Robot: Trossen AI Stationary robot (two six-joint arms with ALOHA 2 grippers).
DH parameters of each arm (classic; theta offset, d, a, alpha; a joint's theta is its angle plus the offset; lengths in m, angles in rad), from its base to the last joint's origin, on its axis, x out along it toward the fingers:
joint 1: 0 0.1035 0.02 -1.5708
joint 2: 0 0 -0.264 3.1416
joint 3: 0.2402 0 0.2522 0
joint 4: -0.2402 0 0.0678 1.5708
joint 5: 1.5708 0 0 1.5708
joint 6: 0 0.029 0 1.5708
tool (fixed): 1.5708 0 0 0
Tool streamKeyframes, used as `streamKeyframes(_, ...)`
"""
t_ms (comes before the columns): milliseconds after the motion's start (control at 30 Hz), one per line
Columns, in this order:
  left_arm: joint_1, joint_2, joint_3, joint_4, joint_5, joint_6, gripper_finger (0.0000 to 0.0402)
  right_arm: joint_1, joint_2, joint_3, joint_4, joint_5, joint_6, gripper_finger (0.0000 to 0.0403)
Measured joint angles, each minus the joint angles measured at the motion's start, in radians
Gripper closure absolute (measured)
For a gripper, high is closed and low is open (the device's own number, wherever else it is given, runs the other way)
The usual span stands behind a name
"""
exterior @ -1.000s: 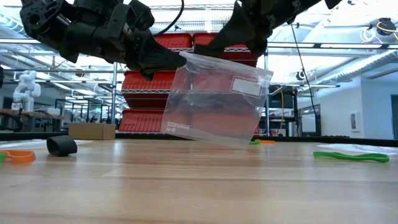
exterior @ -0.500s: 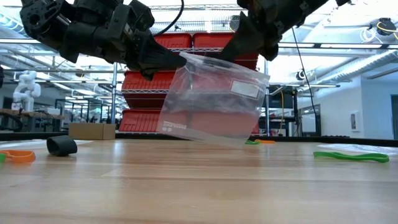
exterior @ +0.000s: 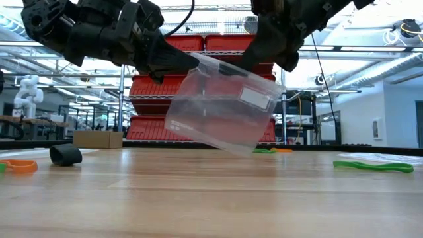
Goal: Sort rubber bands
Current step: Put the black rubber band into the top left transparent zip bag
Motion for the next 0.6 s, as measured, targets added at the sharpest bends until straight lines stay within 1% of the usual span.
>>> streamKeyframes(67, 0.0, 0.0, 0.0, 0.002, 0.0, 0.0, 0.0402, -0.009, 0.0, 0.0, -0.018, -0.005, 0.018, 0.038)
streamKeyframes(233, 0.0, 0.0, 0.0, 0.002, 0.0, -0.001, 0.0401, -0.04, 0.0, 0.0, -0.035, -0.078, 0.036, 0.0336)
streamKeyframes(433, 0.0, 0.0, 0.0, 0.001, 0.0, -0.001, 0.0402, -0.066, 0.0, 0.0, 0.007, -0.079, 0.015, 0.0271)
streamKeyframes(500, 0.0, 0.0, 0.0, 0.001, 0.0, -0.001, 0.0402, -0.072, 0.0, 0.0, 0.032, -0.079, -0.003, 0.0261)
streamKeyframes(600, 0.0, 0.0, 0.0, 0.001, 0.0, -0.001, 0.0401, -0.078, 0.0, 0.0, 0.054, -0.11, -0.014, 0.0265)
